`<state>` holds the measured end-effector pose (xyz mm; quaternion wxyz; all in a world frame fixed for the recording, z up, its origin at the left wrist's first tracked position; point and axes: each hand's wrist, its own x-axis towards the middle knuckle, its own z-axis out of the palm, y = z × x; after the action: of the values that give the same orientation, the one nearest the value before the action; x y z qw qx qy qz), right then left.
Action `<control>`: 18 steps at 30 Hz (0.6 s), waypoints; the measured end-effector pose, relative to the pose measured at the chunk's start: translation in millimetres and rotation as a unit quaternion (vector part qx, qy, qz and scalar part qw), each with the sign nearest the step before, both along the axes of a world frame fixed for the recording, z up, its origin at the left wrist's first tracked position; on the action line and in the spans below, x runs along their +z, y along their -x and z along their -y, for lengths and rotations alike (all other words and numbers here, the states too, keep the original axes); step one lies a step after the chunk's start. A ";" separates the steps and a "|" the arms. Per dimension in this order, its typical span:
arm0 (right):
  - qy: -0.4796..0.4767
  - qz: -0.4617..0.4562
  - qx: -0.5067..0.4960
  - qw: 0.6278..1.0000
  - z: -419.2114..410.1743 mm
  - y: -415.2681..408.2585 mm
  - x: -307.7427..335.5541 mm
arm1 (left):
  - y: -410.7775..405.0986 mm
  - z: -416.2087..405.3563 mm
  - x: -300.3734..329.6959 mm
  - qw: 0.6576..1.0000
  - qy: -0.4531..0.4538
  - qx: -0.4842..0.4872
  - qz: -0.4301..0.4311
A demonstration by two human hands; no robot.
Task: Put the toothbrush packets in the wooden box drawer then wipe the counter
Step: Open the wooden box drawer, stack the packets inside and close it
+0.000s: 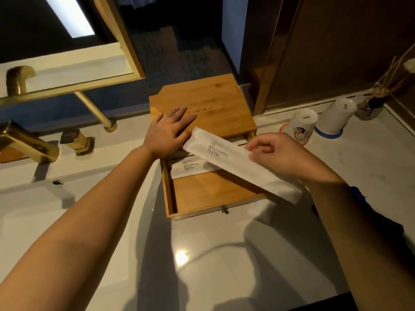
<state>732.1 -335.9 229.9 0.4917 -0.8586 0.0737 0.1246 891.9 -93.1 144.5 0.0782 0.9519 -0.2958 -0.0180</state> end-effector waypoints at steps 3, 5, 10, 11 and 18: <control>0.068 -0.012 0.067 0.995 -15.4 -8.9 -3.1 | -0.1 -0.9 0.8 1.000 0.002 0.000 0.001; 0.100 -0.005 0.097 0.990 -26.5 -14.8 -10.0 | -0.4 -1.5 0.4 1.000 0.004 -0.001 -0.001; 0.157 -0.003 0.155 0.975 -50.5 -29.6 -37.0 | -1.2 -1.6 -1.0 1.000 0.002 0.001 0.001; 0.166 0.002 0.162 0.973 -55.0 -31.7 -42.3 | -1.3 -1.7 -0.9 1.000 0.002 0.000 0.003; 0.250 0.057 0.156 0.954 -63.6 -40.0 -72.4 | -2.0 -2.5 -2.5 1.000 0.013 0.001 0.002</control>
<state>772.2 -272.3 157.4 0.2391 -0.9606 -0.0604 0.1279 893.9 -90.6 142.0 0.0898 0.9511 -0.2953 -0.0124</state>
